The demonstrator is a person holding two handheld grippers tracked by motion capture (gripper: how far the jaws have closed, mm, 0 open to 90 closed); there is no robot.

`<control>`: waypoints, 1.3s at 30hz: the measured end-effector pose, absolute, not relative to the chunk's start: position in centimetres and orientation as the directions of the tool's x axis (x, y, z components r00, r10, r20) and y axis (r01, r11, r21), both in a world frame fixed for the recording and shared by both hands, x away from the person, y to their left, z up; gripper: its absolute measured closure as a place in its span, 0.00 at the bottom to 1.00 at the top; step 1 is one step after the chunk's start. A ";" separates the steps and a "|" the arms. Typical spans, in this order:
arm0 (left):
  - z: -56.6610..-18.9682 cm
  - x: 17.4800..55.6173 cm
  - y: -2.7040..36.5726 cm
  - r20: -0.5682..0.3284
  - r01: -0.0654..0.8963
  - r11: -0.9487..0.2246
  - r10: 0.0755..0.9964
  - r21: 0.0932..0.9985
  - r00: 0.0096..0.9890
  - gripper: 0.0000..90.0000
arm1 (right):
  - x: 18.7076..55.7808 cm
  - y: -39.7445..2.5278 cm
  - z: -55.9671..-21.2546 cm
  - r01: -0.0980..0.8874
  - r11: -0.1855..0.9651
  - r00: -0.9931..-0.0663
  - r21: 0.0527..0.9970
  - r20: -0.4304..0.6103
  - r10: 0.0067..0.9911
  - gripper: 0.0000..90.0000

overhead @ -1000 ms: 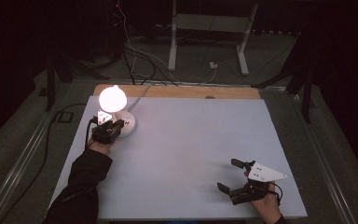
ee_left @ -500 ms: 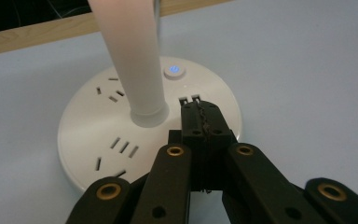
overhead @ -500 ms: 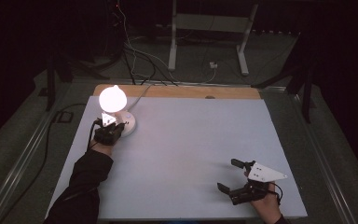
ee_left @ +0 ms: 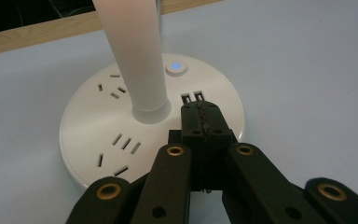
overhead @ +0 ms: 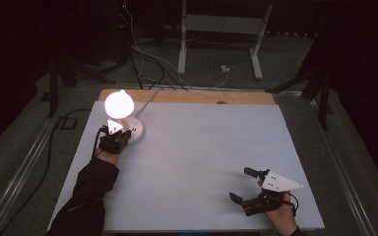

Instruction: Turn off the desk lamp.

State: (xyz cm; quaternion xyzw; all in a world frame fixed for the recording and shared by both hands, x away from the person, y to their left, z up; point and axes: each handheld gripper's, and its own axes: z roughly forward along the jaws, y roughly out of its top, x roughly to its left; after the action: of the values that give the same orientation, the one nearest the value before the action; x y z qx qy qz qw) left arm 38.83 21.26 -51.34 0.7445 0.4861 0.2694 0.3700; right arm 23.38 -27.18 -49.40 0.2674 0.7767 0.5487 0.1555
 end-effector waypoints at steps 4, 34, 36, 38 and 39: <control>-51.4 38.9 21.4 0.026 0.528 -0.244 0.922 0.814 0.386 1.00 | 23.4 -27.1 -49.4 0.247 0.256 -0.808 0.935 0.052 0.587 0.00; -49.8 38.5 21.2 0.024 0.493 -0.225 0.924 0.840 0.381 1.00 | 23.4 -27.1 -49.5 0.247 0.259 -0.809 0.934 0.052 0.585 0.00; -50.1 38.6 21.2 0.021 0.502 -0.229 0.922 0.834 0.386 1.00 | 23.4 -27.1 -49.4 0.243 0.259 -0.810 0.935 0.049 0.584 0.00; -50.3 38.7 21.1 0.021 0.507 -0.232 0.921 0.830 0.389 1.00 | 23.4 -27.1 -49.4 0.245 0.258 -0.809 0.934 0.051 0.585 0.00; -50.4 38.7 21.1 0.022 0.507 -0.234 0.921 0.829 0.389 1.00 | 23.4 -27.1 -49.4 0.245 0.259 -0.810 0.934 0.050 0.585 0.00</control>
State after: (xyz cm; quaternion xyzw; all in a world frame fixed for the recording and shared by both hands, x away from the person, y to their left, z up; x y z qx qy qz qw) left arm 38.67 21.14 -50.36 0.7386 0.4834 0.2678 0.3861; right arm 23.39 -27.15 -49.44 0.2667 0.7780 0.5472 0.1552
